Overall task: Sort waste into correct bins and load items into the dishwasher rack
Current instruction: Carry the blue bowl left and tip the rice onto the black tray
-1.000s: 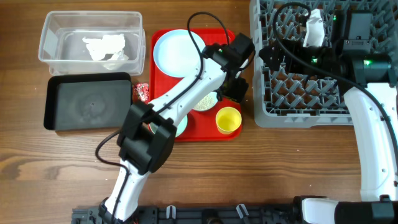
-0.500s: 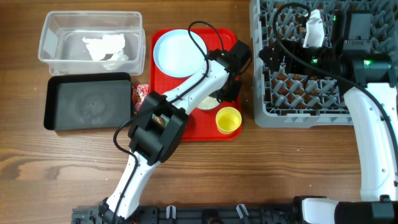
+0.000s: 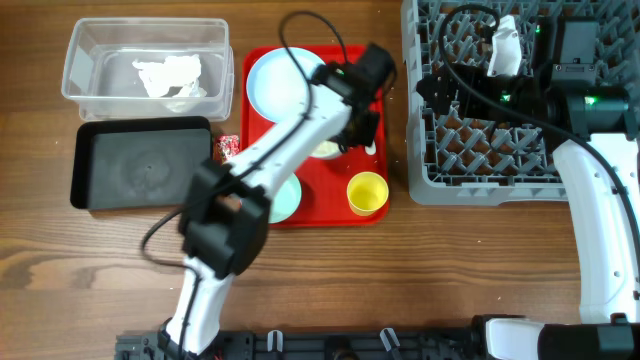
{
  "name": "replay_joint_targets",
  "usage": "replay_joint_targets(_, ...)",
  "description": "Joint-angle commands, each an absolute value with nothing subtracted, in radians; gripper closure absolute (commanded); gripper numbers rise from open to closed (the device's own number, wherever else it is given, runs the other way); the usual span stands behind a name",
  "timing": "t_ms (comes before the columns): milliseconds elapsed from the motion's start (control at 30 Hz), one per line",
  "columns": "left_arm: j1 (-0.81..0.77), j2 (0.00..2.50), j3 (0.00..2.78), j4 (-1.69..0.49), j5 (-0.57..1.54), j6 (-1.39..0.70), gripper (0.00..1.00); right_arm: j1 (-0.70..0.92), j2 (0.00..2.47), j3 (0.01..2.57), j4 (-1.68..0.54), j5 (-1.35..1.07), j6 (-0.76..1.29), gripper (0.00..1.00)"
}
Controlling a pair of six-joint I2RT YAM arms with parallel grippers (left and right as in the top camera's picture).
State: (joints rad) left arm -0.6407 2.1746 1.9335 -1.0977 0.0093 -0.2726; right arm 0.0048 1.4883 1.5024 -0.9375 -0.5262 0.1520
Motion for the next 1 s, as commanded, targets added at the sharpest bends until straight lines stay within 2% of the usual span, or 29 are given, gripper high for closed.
replay_joint_targets(0, -0.546, 1.983, 1.936, -1.153, 0.022, -0.304, 0.96, 0.002, 1.499, 1.510, -0.933, -0.517, 0.131, 0.00)
replay_joint_targets(167, -0.338, 1.884, 1.935, -1.337, 0.097, -0.290, 0.96, 0.002, 1.499, 1.510, -0.934, -0.517, 0.130, 0.00)
replay_joint_targets(333, -0.097, 1.887, 1.908, -1.462, 0.222, -0.169, 0.96, 0.002, 1.500, 1.510, -0.935, -0.517, 0.131, 0.00)
replay_joint_targets(467, 0.123, 1.887, 1.824, -1.425, 0.464, -0.031, 0.96, 0.002, 1.500, 1.510, -0.936, -0.517, 0.131, 0.00)
replay_joint_targets(700, 0.385, 1.887, 1.560, -1.250, 0.798, 0.157, 0.96, 0.002, 1.500, 1.510, -0.936, -0.517, 0.133, 0.00)
replay_joint_targets(833, 0.512, 1.887, 1.402, -1.092, 0.977, 0.192, 0.96, 0.002, 1.500, 1.510, -0.940, -0.517, 0.134, 0.00)
replay_joint_targets(967, 0.607, 1.895, 1.334, -0.981, 1.055, 0.196, 0.96, 0.002, 1.500, 1.510, -0.940, -0.517, 0.134, 0.00)
